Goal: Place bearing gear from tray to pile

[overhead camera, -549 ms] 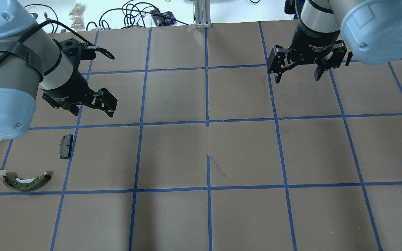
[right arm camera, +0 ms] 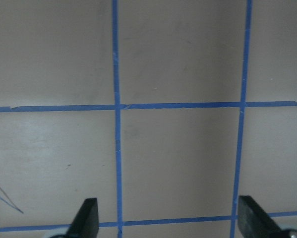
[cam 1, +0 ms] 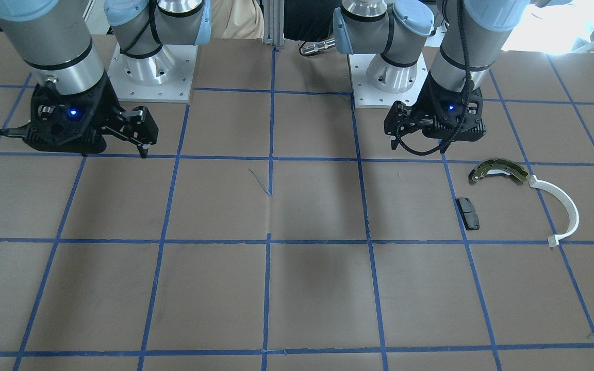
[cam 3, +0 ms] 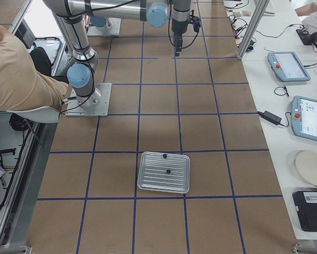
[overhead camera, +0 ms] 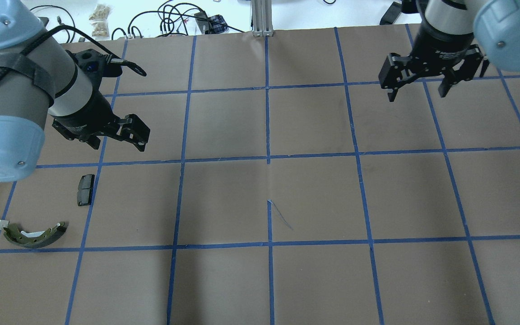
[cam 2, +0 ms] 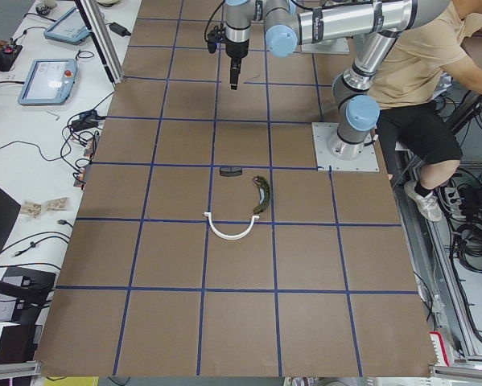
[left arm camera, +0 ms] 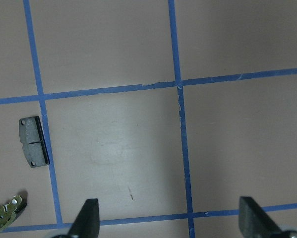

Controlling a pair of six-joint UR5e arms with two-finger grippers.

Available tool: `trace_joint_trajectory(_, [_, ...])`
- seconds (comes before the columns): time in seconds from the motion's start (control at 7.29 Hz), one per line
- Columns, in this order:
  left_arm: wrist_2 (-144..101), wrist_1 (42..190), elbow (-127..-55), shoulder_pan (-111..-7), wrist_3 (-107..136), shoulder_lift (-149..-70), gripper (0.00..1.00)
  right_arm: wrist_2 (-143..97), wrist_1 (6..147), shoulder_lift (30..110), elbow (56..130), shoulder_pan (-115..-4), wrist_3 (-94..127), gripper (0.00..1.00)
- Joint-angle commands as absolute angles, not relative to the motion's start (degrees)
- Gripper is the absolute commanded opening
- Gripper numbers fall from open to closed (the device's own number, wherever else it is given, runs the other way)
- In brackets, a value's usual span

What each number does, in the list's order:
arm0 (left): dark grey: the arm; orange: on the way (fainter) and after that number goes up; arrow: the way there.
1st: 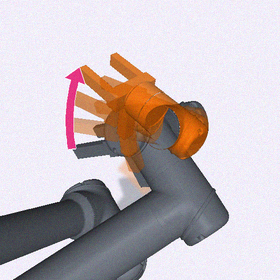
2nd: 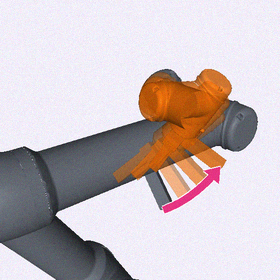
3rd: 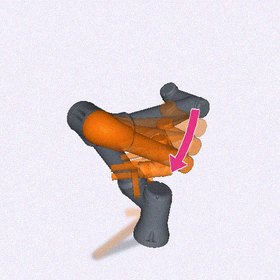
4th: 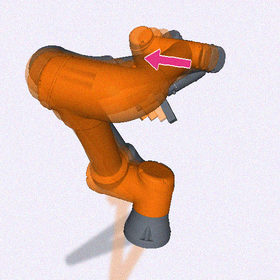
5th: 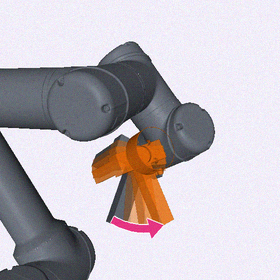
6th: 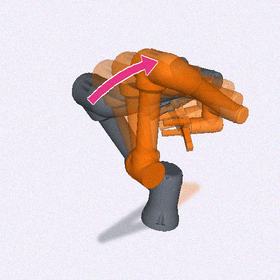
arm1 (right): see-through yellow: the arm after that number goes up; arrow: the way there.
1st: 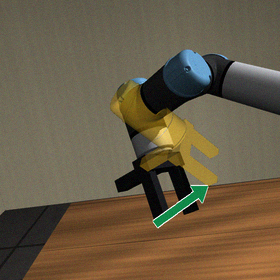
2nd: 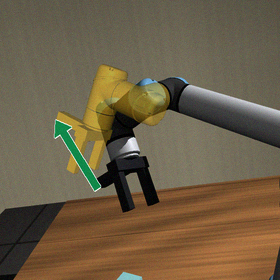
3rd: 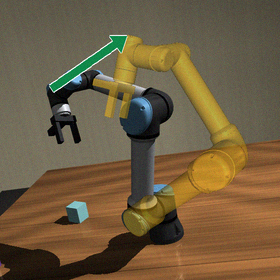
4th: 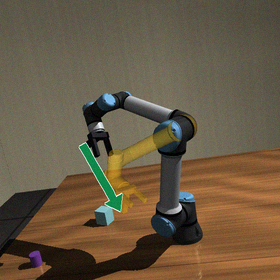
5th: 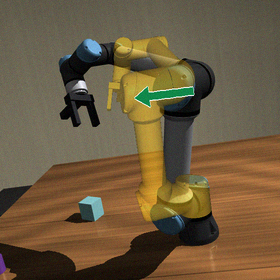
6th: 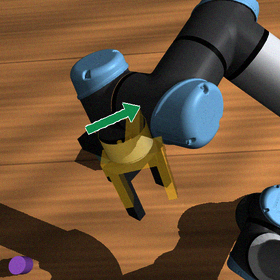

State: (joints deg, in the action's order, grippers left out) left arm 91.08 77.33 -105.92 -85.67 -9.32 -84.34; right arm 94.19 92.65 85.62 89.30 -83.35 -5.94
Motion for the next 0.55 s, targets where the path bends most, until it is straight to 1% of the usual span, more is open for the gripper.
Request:
trace_joint_trajectory(0.0, [91.1, 79.0, -105.4, -85.7, -9.1, -83.2, 1.0, 94.7, 93.2, 84.9, 89.6, -70.5, -17.8, 1.0])
trace_joint_trajectory(0.27, [90.6, 81.9, -105.2, -85.8, -8.7, -82.2, 1.0, 94.5, 94.6, 79.8, 89.6, -57.7, -31.2, 1.0])
trace_joint_trajectory(0.41, [90.7, 82.8, -105.2, -85.8, -8.7, -81.9, 1.0, 94.4, 99.0, 76.5, 89.6, -52.4, -38.5, 1.0])
